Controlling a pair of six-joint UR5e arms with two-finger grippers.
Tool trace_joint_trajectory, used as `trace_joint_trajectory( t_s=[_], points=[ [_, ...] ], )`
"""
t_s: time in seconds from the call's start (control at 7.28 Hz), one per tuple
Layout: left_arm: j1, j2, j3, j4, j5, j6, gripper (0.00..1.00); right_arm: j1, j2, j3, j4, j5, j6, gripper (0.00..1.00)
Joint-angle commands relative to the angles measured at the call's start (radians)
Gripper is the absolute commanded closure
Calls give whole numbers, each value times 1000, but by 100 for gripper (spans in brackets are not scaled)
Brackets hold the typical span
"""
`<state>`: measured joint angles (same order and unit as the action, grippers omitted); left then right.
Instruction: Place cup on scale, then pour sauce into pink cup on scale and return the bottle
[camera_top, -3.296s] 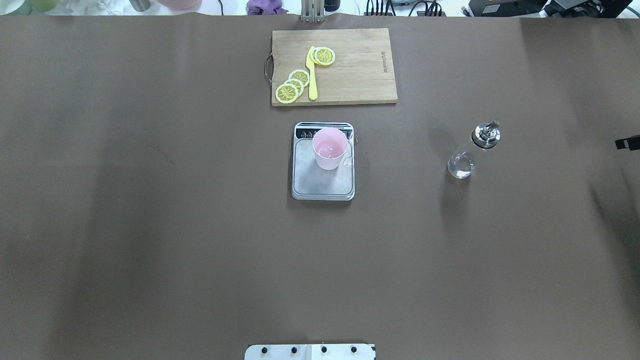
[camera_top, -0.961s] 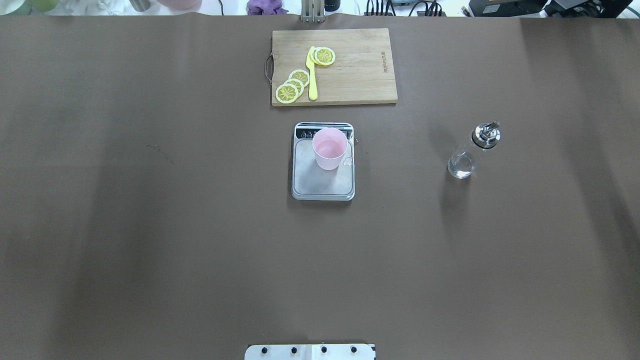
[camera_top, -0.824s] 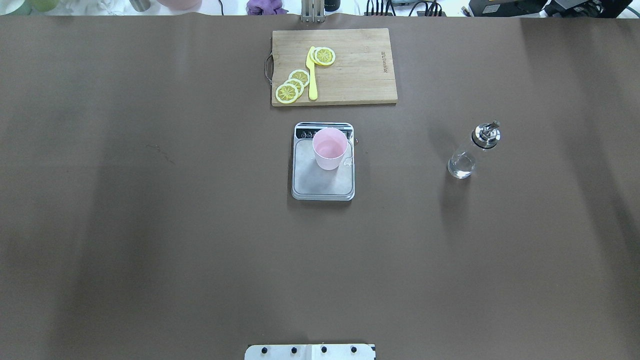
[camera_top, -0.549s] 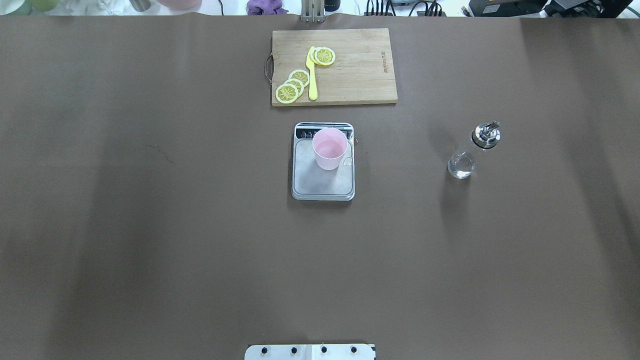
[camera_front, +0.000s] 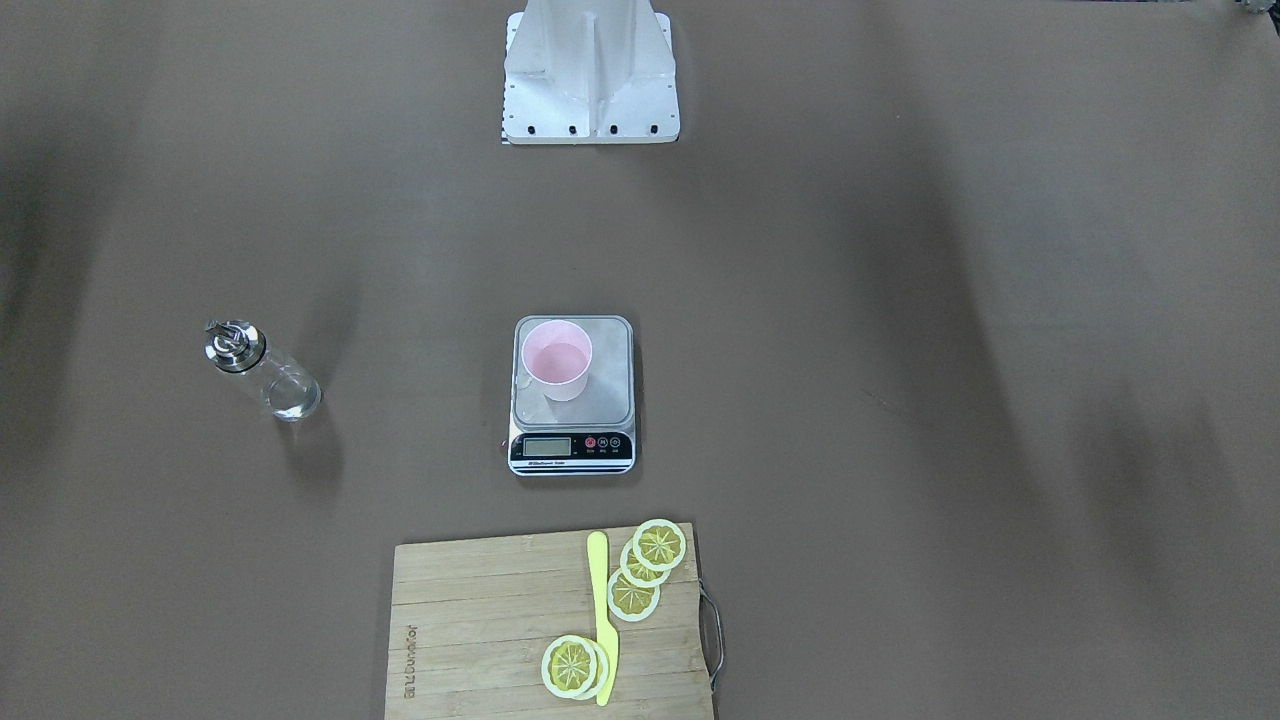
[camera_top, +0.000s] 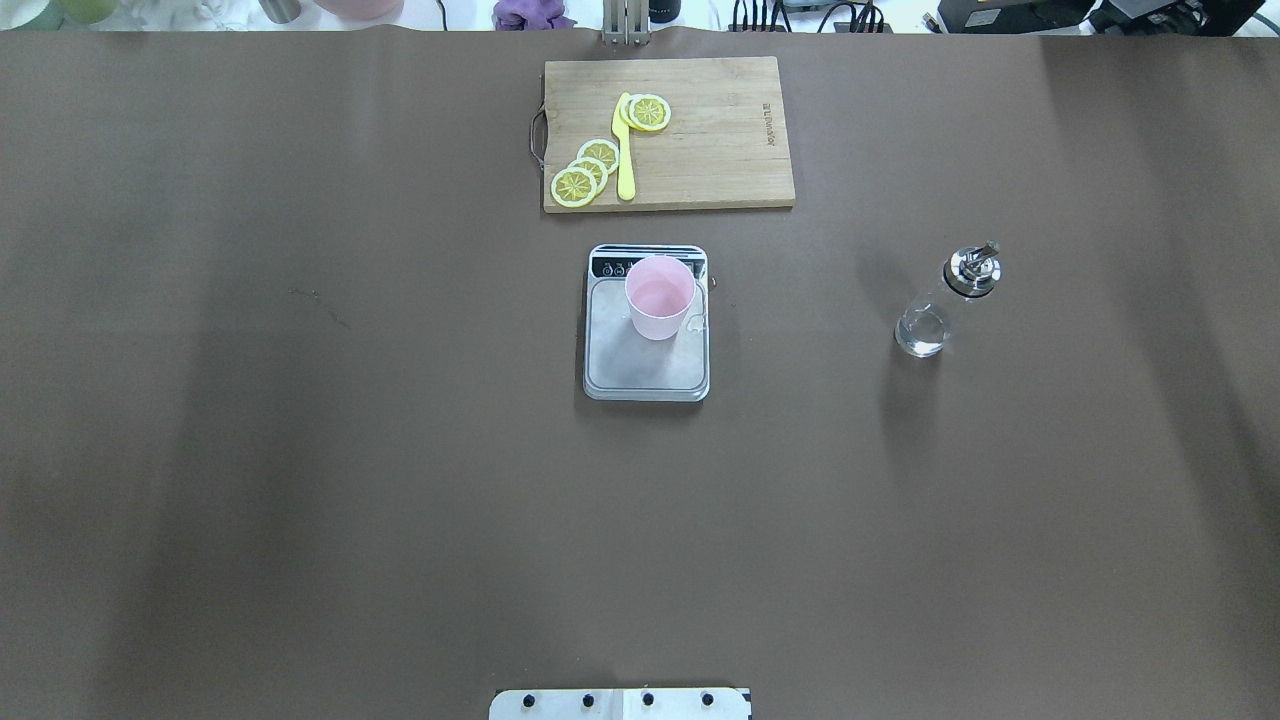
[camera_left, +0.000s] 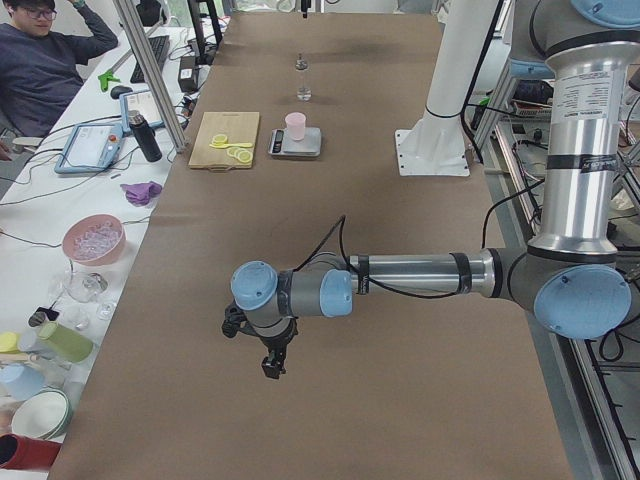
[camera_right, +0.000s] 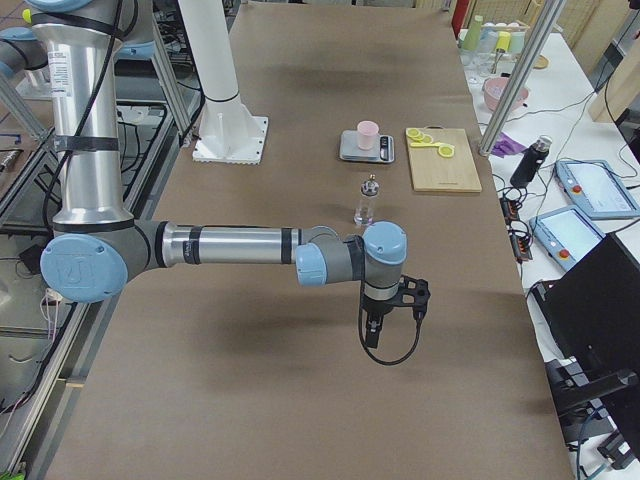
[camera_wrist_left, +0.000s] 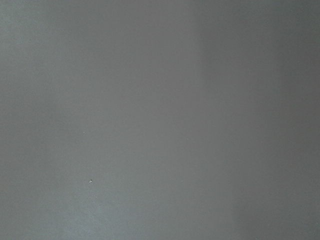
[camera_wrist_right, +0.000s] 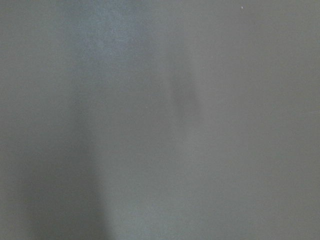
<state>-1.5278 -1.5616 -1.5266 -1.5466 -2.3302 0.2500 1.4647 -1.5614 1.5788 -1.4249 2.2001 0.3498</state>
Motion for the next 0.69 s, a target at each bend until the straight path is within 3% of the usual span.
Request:
trace_joint_trajectory(
  t_s=[0.0, 0.55],
  points=[
    [0, 0, 0, 3, 0, 0, 2, -6, -5, 7, 0, -2, 0, 0],
    [0, -1, -1, 10, -1, 0, 2, -20, -3, 7, 0, 1, 0, 0]
  ],
)
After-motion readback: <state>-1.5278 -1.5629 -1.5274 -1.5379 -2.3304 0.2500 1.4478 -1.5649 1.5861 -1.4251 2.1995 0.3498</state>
